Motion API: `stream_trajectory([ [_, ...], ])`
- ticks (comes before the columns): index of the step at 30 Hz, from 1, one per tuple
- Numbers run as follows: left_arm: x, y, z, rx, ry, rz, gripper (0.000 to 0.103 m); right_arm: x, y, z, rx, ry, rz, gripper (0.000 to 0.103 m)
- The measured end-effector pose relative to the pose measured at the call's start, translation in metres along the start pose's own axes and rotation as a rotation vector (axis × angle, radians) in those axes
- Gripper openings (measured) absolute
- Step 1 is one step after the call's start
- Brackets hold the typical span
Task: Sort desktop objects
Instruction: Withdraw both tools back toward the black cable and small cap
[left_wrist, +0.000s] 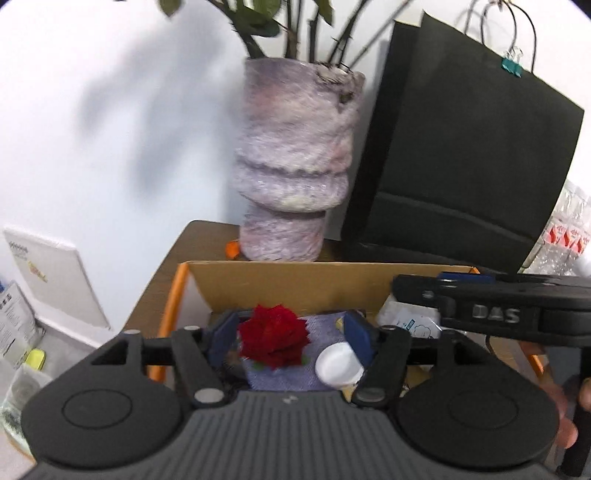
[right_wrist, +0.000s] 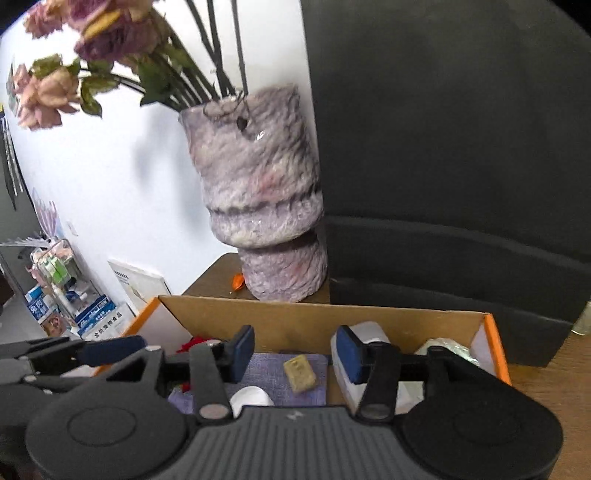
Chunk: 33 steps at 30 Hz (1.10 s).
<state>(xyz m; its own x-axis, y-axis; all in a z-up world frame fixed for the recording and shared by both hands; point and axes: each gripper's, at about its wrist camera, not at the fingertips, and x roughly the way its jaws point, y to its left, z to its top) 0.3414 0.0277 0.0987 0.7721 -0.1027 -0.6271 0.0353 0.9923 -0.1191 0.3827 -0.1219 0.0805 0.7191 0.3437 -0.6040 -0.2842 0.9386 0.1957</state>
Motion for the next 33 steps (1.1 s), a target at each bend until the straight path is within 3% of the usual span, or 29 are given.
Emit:
stream_trajectory([
  [4,-0.026,0.004,-0.003,-0.019,-0.041,0.078,0.103,-0.023,0.0,0.001,-0.001,0.016,-0.013,0.061],
  [6,-0.04,0.005,-0.008,0.004,-0.062,0.113,0.103,-0.036,0.002,-0.001,-0.007,0.019,-0.023,0.065],
  [8,-0.056,0.005,-0.016,0.042,-0.06,0.147,0.103,-0.056,0.005,-0.007,-0.015,0.018,-0.033,0.079],
  [11,-0.083,0.008,-0.034,0.059,-0.068,0.161,0.103,-0.086,0.006,-0.026,-0.027,0.002,-0.045,0.088],
  [16,-0.117,0.012,-0.067,0.062,-0.074,0.167,0.103,-0.132,0.003,-0.058,-0.019,-0.025,-0.114,0.095],
  [20,-0.142,0.013,-0.097,0.022,-0.063,0.168,0.103,-0.165,0.003,-0.082,0.006,-0.048,-0.123,0.096],
  [24,-0.159,0.006,-0.13,-0.003,-0.071,0.218,0.103,-0.193,0.007,-0.117,0.038,-0.075,-0.107,0.097],
  [28,-0.177,-0.004,-0.167,-0.003,-0.045,0.16,0.103,-0.212,0.011,-0.162,0.093,-0.071,-0.082,0.097],
  [33,-0.201,-0.018,-0.21,0.026,-0.054,0.162,0.103,-0.224,0.018,-0.211,0.144,-0.022,-0.09,0.097],
])
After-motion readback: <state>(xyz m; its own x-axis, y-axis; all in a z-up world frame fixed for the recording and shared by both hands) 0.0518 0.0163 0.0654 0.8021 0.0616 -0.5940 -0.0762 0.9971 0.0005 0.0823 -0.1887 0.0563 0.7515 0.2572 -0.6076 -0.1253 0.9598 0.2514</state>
